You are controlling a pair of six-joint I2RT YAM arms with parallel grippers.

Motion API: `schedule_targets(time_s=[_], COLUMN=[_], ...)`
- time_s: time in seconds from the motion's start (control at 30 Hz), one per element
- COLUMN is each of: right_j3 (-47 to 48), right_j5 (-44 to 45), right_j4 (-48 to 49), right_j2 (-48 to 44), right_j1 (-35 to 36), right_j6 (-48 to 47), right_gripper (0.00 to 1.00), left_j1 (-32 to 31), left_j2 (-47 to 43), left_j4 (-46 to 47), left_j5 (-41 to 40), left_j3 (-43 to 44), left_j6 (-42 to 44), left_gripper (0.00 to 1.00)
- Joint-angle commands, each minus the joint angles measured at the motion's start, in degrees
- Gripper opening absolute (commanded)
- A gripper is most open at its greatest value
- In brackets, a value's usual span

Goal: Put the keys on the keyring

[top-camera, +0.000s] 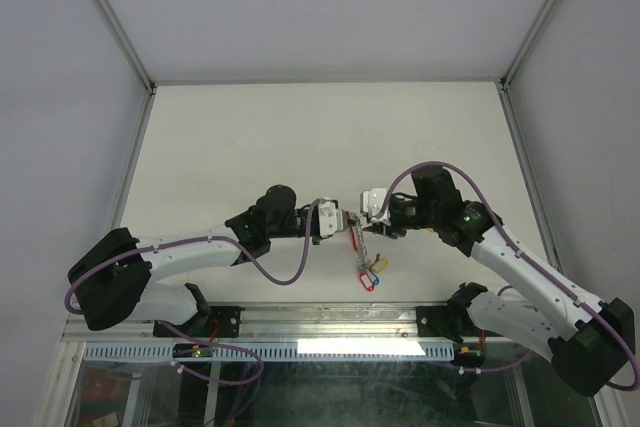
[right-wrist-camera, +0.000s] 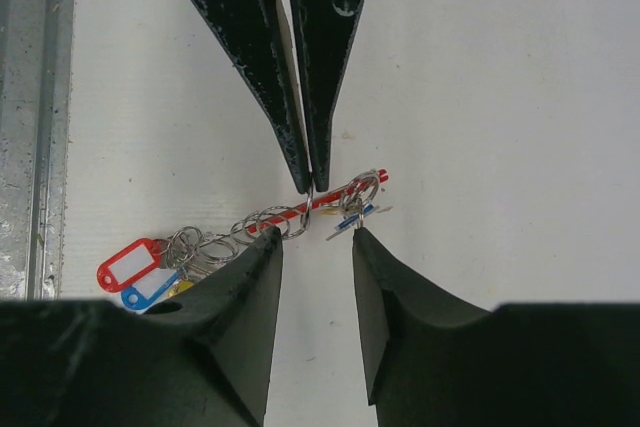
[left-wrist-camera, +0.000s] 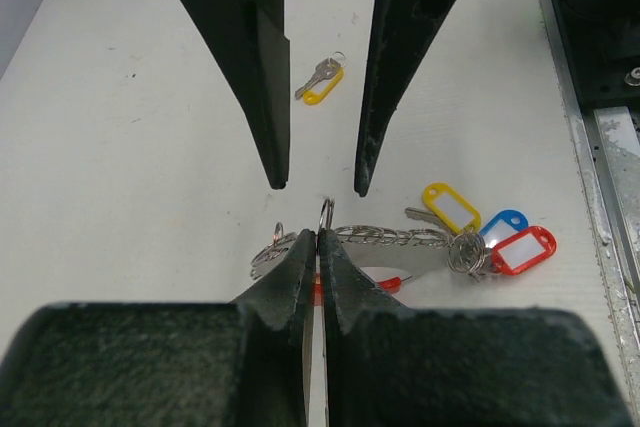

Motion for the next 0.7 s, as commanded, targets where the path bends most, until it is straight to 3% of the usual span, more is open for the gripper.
schedule_targets(time_s=[0.0, 0.67], right_j3=[-0.56, -2.02], right_j5=[-0.38, -1.41], right_j4=[3.34, 7.28], right_j2=[-0.20, 1.86], right_j1=[0.98, 2.06], right_j6=[-0.40, 3.74], right_gripper=[0.36, 0.17], left_j1=[0.38, 0.38], left_j2=[-1.30, -1.00], left_j4=[2.97, 3.63], left_j5=[2.28, 2.53], left_j3=[0.67, 0.48], left_j6=[0.67, 0.41], left_gripper=[0.00, 0.00])
